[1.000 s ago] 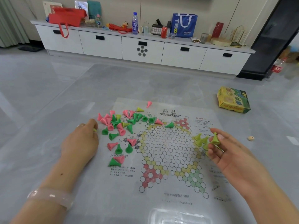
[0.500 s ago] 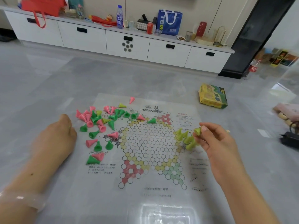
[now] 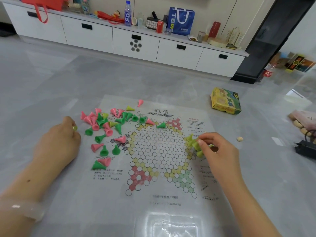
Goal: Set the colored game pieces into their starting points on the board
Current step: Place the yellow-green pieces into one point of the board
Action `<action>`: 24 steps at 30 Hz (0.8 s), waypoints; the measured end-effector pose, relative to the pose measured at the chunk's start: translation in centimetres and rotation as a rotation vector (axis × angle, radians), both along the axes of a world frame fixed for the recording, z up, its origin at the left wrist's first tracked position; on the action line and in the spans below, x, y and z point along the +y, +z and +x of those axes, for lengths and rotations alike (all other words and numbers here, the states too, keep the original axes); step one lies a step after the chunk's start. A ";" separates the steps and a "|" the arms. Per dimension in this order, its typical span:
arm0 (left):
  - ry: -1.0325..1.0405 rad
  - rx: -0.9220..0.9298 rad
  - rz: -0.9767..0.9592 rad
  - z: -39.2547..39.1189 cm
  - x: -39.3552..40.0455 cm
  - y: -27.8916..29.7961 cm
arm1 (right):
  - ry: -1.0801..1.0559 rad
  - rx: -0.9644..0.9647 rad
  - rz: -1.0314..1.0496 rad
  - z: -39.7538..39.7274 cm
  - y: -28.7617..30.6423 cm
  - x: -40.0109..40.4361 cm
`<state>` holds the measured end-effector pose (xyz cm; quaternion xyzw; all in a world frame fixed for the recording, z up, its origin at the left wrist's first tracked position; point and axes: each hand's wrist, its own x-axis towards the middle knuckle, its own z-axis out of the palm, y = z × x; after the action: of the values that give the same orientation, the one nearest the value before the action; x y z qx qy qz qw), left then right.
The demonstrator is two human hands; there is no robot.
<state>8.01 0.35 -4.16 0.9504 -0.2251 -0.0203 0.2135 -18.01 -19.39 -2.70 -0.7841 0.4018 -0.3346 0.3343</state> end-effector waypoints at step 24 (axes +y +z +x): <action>-0.769 0.349 -0.412 -13.9 -2.3 4.9 | 0.064 0.296 -0.318 0.0 -1.1 -0.5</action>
<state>-5.90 -1.98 0.76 0.7182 -0.5210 -0.2125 0.4094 -18.02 -19.90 -3.79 -0.8799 0.3634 -0.2641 0.1545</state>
